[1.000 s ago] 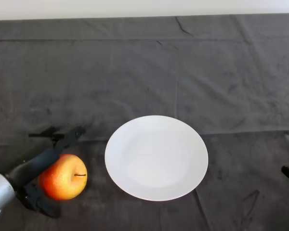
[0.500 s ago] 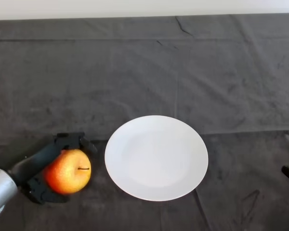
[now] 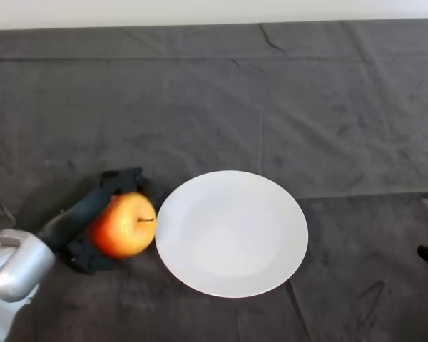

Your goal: Move the apple to the plate

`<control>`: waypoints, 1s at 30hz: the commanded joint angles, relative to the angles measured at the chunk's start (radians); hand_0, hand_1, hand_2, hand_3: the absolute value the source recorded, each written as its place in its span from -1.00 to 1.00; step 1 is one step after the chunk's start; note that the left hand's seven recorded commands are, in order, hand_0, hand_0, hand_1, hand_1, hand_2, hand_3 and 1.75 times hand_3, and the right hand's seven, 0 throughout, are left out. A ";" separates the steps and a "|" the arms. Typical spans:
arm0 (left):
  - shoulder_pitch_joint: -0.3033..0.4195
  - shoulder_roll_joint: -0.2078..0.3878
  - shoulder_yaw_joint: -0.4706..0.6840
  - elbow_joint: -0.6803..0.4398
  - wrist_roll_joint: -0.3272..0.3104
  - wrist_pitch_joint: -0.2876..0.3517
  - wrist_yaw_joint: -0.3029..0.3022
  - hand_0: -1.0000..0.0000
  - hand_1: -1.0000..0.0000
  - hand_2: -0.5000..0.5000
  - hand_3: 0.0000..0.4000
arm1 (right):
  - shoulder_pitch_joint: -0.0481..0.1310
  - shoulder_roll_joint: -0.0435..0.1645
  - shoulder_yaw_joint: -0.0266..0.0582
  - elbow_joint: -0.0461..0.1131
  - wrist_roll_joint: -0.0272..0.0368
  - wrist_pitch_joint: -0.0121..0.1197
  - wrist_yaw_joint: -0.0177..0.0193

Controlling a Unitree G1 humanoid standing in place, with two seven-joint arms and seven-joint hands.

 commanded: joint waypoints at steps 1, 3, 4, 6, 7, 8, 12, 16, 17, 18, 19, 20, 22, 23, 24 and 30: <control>-0.058 -0.009 -0.030 -0.045 0.035 -0.004 0.034 -1.00 -1.00 0.00 1.00 | 0.028 0.026 0.0008 0.037 0.0242 0.038 0.0006; -0.060 -0.022 -0.047 -0.038 0.049 -0.009 0.056 -1.00 -1.00 0.00 1.00 | 0.028 0.026 0.0011 0.037 0.0245 0.038 0.0004; -0.061 -0.027 -0.055 -0.034 0.054 -0.010 0.064 -1.00 -1.00 0.00 1.00 | 0.028 0.025 0.0013 0.037 0.0247 0.038 0.0003; -0.063 -0.039 -0.073 -0.027 0.064 -0.013 0.081 -1.00 -1.00 0.00 1.00 | 0.028 0.025 0.0017 0.037 0.0251 0.038 0.0000; -0.065 -0.044 -0.082 -0.025 0.068 -0.013 0.087 -1.00 -1.00 0.00 1.00 | 0.028 0.025 0.0020 0.037 0.0253 0.038 -0.0001; -0.066 -0.048 -0.089 -0.023 0.070 -0.014 0.091 -1.00 -1.00 0.00 1.00 | 0.028 0.025 0.0022 0.037 0.0255 0.037 -0.0003; -0.070 -0.060 -0.116 -0.016 0.073 -0.017 0.104 -1.00 -1.00 0.00 1.00 | 0.028 0.024 0.0029 0.037 0.0262 0.037 -0.0008; -0.076 -0.062 -0.139 0.005 0.073 -0.032 0.123 -1.00 -1.00 0.00 1.00 | 0.028 0.024 0.0037 0.038 0.0269 0.037 -0.0013; -0.078 -0.061 -0.144 0.010 0.073 -0.036 0.127 -1.00 -1.00 0.00 1.00 | 0.028 0.024 0.0039 0.038 0.0271 0.036 -0.0014; -0.080 -0.061 -0.148 0.015 0.073 -0.039 0.129 -1.00 -1.00 0.00 1.00 | 0.028 0.024 0.0041 0.038 0.0273 0.036 -0.0015; -0.082 -0.061 -0.153 0.019 0.073 -0.040 0.131 -1.00 -1.00 0.00 1.00 | 0.028 0.023 0.0043 0.038 0.0274 0.036 -0.0017; -0.083 -0.061 -0.157 0.021 0.073 -0.041 0.133 -1.00 -1.00 0.00 1.00 | 0.028 0.023 0.0045 0.038 0.0276 0.036 -0.0018; -0.085 -0.061 -0.165 0.027 0.073 -0.044 0.136 -1.00 -1.00 0.00 1.00 | 0.028 0.023 0.0048 0.038 0.0279 0.036 -0.0020; -0.086 -0.061 -0.170 0.030 0.074 -0.045 0.138 -1.00 -1.00 0.00 1.00 | 0.028 0.023 0.0050 0.038 0.0281 0.036 -0.0021; -0.087 -0.062 -0.173 0.032 0.074 -0.045 0.139 -1.00 -1.00 0.00 1.00 | 0.028 0.023 0.0051 0.038 0.0282 0.036 -0.0022; -0.088 -0.066 -0.197 0.033 0.074 -0.043 0.142 -1.00 -1.00 0.00 1.00 | 0.027 0.022 0.0061 0.038 0.0291 0.035 -0.0028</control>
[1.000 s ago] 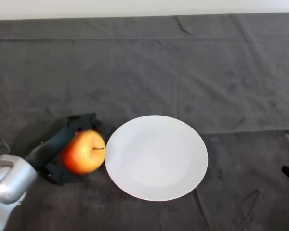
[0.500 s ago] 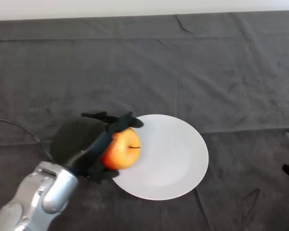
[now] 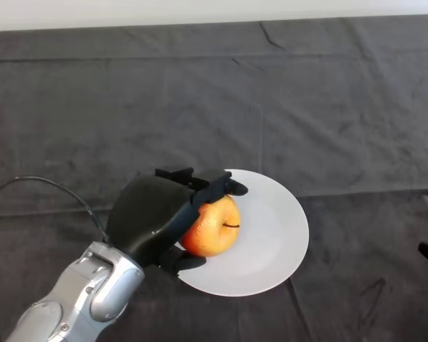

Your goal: Move the apple to the plate

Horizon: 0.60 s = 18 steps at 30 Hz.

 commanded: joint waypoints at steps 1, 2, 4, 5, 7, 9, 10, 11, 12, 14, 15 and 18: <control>-0.053 0.005 -0.012 0.031 0.014 -0.017 0.018 -1.00 -1.00 0.00 1.00 | 0.027 0.023 0.0062 0.042 0.0293 0.042 -0.0025; -0.054 0.005 -0.014 0.032 0.012 -0.019 0.019 -1.00 -1.00 0.00 1.00 | 0.027 0.023 0.0063 0.042 0.0294 0.042 -0.0026; -0.054 0.007 -0.020 0.036 0.008 -0.024 0.021 -1.00 -1.00 0.00 1.00 | 0.027 0.023 0.0065 0.042 0.0297 0.042 -0.0027; -0.055 0.009 -0.021 0.039 0.005 -0.027 0.022 -1.00 -1.00 0.00 1.00 | 0.027 0.023 0.0066 0.042 0.0298 0.042 -0.0028; -0.058 0.012 -0.024 0.045 0.000 -0.033 0.023 -1.00 -1.00 0.00 1.00 | 0.027 0.023 0.0068 0.043 0.0300 0.042 -0.0029; -0.060 0.014 -0.026 0.048 -0.006 -0.037 0.021 -1.00 -1.00 0.00 1.00 | 0.027 0.022 0.0070 0.043 0.0301 0.042 -0.0030; -0.061 0.016 -0.027 0.050 -0.009 -0.040 0.021 -1.00 -1.00 0.00 1.00 | 0.027 0.022 0.0071 0.043 0.0302 0.042 -0.0031; -0.062 0.017 -0.028 0.053 -0.011 -0.042 0.021 -1.00 -1.00 0.00 1.00 | 0.027 0.022 0.0072 0.043 0.0303 0.041 -0.0032; -0.063 0.018 -0.028 0.055 -0.012 -0.044 0.022 -1.00 -0.64 -0.18 1.00 | 0.027 0.022 0.0073 0.043 0.0303 0.041 -0.0032; -0.065 0.021 -0.030 0.061 -0.015 -0.048 0.024 -0.81 0.82 -0.82 0.81 | 0.027 0.022 0.0074 0.043 0.0305 0.041 -0.0033; -0.065 0.022 -0.031 0.064 -0.015 -0.049 0.026 -0.70 1.00 -0.85 0.70 | 0.027 0.022 0.0075 0.043 0.0305 0.041 -0.0033; -0.064 0.023 -0.034 0.071 -0.016 -0.052 0.029 -0.22 1.00 -0.61 0.22 | 0.027 0.022 0.0077 0.043 0.0308 0.041 -0.0035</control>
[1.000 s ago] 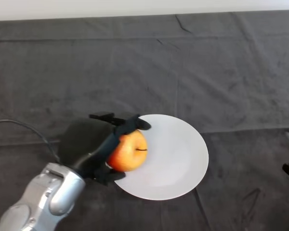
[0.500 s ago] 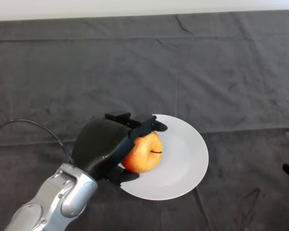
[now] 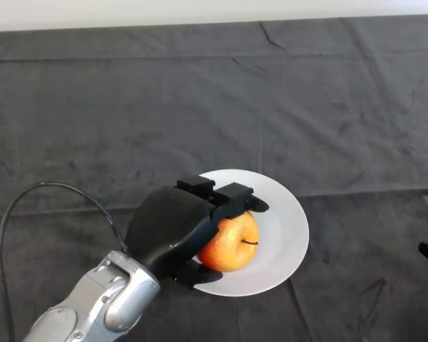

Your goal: Move the apple to the plate

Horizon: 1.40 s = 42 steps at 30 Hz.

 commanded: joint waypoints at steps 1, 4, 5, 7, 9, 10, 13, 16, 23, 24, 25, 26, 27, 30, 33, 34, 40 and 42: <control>-0.062 0.025 -0.028 0.037 -0.013 -0.019 0.017 -0.19 1.00 -0.60 0.19 | 0.027 0.022 0.0077 0.043 0.0307 0.042 -0.0033; -0.062 0.026 -0.030 0.038 -0.014 -0.017 0.015 -0.07 1.00 -0.54 0.07 | 0.027 0.022 0.0079 0.043 0.0309 0.042 -0.0034; -0.062 0.027 -0.031 0.037 -0.015 -0.017 0.013 -0.01 1.00 -0.51 0.01 | 0.027 0.022 0.0080 0.043 0.0309 0.042 -0.0034; -0.061 0.028 -0.031 0.036 -0.016 -0.015 0.011 0.07 1.00 -0.46 -0.07 | 0.027 0.022 0.0080 0.043 0.0310 0.042 -0.0034; -0.062 0.030 -0.031 0.034 -0.019 -0.014 0.006 0.20 1.00 -0.40 -0.20 | 0.027 0.022 0.0081 0.043 0.0311 0.042 -0.0035; -0.062 0.031 -0.031 0.032 -0.020 -0.013 0.004 0.32 1.00 -0.34 -0.32 | 0.027 0.022 0.0081 0.043 0.0311 0.042 -0.0035; -0.061 0.032 -0.031 0.027 -0.023 -0.010 -0.002 0.57 1.00 -0.22 -0.57 | 0.027 0.022 0.0082 0.043 0.0311 0.042 -0.0035; -0.060 0.033 -0.031 0.022 -0.025 -0.007 -0.006 0.82 1.00 -0.09 -0.82 | 0.027 0.022 0.0082 0.043 0.0311 0.042 -0.0035; -0.060 0.036 -0.030 0.012 -0.032 -0.004 -0.017 1.00 1.00 0.00 -1.00 | 0.027 0.022 0.0081 0.043 0.0310 0.042 -0.0035; -0.061 0.038 -0.028 0.010 -0.035 -0.004 -0.020 1.00 1.00 0.00 -1.00 | 0.027 0.022 0.0081 0.043 0.0310 0.042 -0.0035; -0.062 0.040 -0.025 0.008 -0.039 -0.005 -0.024 1.00 1.00 0.00 -1.00 | 0.027 0.022 0.0080 0.043 0.0310 0.042 -0.0034; -0.063 0.042 -0.022 0.005 -0.043 -0.005 -0.028 1.00 1.00 0.00 -1.00 | 0.027 0.022 0.0080 0.043 0.0309 0.042 -0.0034; -0.065 0.045 -0.018 0.002 -0.048 -0.006 -0.032 1.00 1.00 0.00 -1.00 | 0.027 0.022 0.0079 0.043 0.0309 0.042 -0.0034; -0.073 0.058 0.003 -0.013 -0.072 -0.008 -0.051 1.00 1.00 0.00 -1.00 | 0.027 0.022 0.0077 0.043 0.0307 0.042 -0.0032; -0.085 0.077 0.038 -0.036 -0.106 -0.009 -0.074 1.00 1.00 0.00 -1.00 | 0.027 0.022 0.0073 0.043 0.0303 0.043 -0.0030; -0.089 0.084 0.051 -0.043 -0.118 -0.010 -0.081 1.00 1.00 0.00 -1.00 | 0.027 0.023 0.0072 0.043 0.0302 0.043 -0.0029; -0.116 0.143 0.171 -0.080 -0.209 -0.029 -0.097 1.00 1.00 0.00 -1.00 | 0.028 0.023 0.0058 0.042 0.0289 0.043 -0.0021; -0.123 0.163 0.222 -0.082 -0.237 -0.039 -0.087 1.00 1.00 0.00 -1.00 | 0.028 0.024 0.0052 0.042 0.0284 0.044 -0.0017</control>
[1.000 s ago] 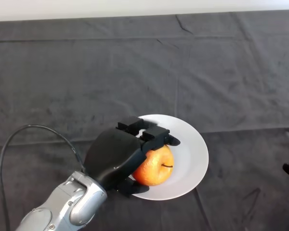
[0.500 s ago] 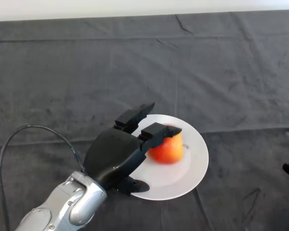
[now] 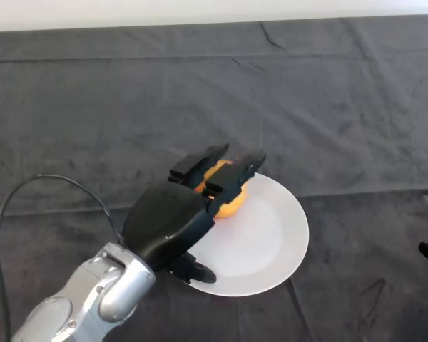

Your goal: Move the apple to the plate

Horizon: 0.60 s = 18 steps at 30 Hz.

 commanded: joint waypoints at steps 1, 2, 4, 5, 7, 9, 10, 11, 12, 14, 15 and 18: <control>-0.082 0.061 0.061 -0.066 -0.034 -0.026 0.011 1.00 1.00 0.00 -1.00 | 0.028 0.024 0.0049 0.042 0.0281 0.044 -0.0017; -0.085 0.069 0.086 -0.065 -0.045 -0.030 0.020 1.00 1.00 0.00 -1.00 | 0.028 0.024 0.0047 0.042 0.0279 0.044 -0.0015; -0.089 0.086 0.141 -0.059 -0.069 -0.040 0.042 1.00 1.00 0.00 -1.00 | 0.028 0.024 0.0042 0.042 0.0275 0.044 -0.0012; -0.090 0.093 0.162 -0.055 -0.078 -0.043 0.050 1.00 1.00 0.00 -1.00 | 0.028 0.025 0.0041 0.042 0.0273 0.045 -0.0011; -0.093 0.113 0.224 -0.040 -0.104 -0.054 0.077 1.00 1.00 0.00 -1.00 | 0.028 0.025 0.0037 0.042 0.0270 0.045 -0.0009; -0.096 0.129 0.284 -0.017 -0.122 -0.064 0.110 1.00 1.00 0.00 -1.00 | 0.028 0.025 0.0034 0.042 0.0268 0.045 -0.0007; -0.096 0.137 0.313 -0.004 -0.131 -0.070 0.127 1.00 1.00 0.00 -1.00 | 0.028 0.025 0.0034 0.042 0.0267 0.045 -0.0006; -0.097 0.146 0.341 0.011 -0.139 -0.076 0.143 1.00 1.00 0.00 -1.00 | 0.028 0.025 0.0033 0.042 0.0267 0.045 -0.0006; -0.097 0.154 0.368 0.026 -0.145 -0.081 0.159 1.00 1.00 0.00 -1.00 | 0.028 0.025 0.0034 0.042 0.0267 0.045 -0.0006; -0.099 0.172 0.422 0.060 -0.157 -0.091 0.191 1.00 1.00 0.00 -1.00 | 0.028 0.025 0.0035 0.042 0.0268 0.045 -0.0007; -0.100 0.182 0.450 0.081 -0.162 -0.097 0.209 1.00 1.00 0.00 -1.00 | 0.028 0.025 0.0037 0.042 0.0269 0.045 -0.0008; -0.097 0.216 0.530 0.150 -0.179 -0.118 0.257 1.00 1.00 0.00 -1.00 | 0.028 0.024 0.0044 0.042 0.0276 0.045 -0.0012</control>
